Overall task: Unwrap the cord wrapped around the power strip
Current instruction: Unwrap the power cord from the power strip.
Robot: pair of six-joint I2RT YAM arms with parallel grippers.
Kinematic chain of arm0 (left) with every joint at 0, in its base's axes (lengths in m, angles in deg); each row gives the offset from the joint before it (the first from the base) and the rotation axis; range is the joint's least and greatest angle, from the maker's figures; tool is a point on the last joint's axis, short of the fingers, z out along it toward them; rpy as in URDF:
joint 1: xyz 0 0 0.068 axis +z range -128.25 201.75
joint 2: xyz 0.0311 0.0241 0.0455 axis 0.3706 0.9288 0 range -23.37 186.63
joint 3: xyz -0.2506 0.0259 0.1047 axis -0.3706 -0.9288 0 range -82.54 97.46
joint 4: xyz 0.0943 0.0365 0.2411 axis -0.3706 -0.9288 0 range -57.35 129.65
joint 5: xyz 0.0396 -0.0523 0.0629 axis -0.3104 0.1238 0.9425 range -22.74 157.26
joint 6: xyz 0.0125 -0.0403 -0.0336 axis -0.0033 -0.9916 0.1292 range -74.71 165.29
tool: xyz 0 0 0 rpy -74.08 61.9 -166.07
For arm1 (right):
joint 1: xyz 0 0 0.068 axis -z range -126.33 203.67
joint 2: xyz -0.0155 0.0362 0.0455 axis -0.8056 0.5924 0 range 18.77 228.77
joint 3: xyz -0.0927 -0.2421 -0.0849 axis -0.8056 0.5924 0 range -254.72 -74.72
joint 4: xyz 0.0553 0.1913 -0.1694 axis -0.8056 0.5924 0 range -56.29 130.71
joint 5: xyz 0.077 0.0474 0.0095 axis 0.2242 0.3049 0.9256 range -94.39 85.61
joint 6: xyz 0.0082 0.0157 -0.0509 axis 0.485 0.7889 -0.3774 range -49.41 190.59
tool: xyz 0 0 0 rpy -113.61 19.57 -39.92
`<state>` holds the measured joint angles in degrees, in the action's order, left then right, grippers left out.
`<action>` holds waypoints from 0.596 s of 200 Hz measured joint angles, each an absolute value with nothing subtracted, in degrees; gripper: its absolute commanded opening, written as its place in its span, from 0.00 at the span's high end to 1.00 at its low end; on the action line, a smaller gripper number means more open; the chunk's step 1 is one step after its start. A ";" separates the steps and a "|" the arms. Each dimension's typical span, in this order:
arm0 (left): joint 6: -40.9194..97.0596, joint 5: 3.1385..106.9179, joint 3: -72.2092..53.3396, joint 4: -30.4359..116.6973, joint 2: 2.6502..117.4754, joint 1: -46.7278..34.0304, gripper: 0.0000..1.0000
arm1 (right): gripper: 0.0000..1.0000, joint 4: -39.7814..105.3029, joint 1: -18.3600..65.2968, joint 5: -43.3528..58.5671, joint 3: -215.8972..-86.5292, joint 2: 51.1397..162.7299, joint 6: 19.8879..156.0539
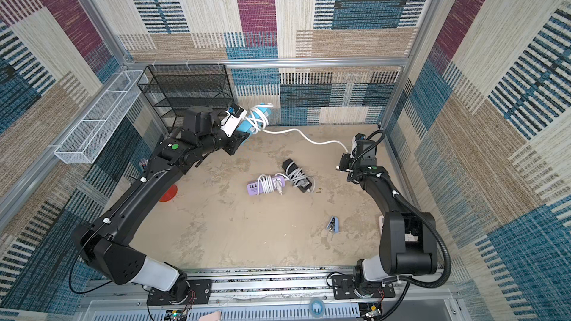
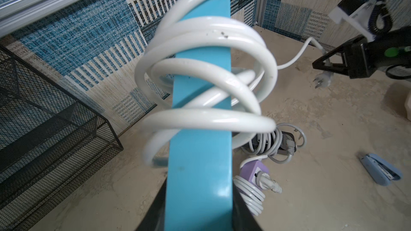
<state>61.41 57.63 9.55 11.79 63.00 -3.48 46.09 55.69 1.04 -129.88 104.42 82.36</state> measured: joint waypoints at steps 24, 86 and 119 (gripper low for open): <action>60.86 56.10 8.18 13.21 62.43 -3.66 1.00 | 1.00 45.07 55.69 1.24 -127.50 108.24 83.65; 60.27 53.41 9.42 13.37 63.29 -4.03 1.00 | 0.91 42.88 55.69 2.02 -124.20 112.48 84.72; 60.30 53.32 11.48 13.28 64.31 -4.03 1.00 | 0.69 41.13 55.78 1.59 -123.85 114.78 85.29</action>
<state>60.30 53.32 11.48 13.28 64.31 -4.03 41.13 55.78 1.59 -123.85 114.78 85.29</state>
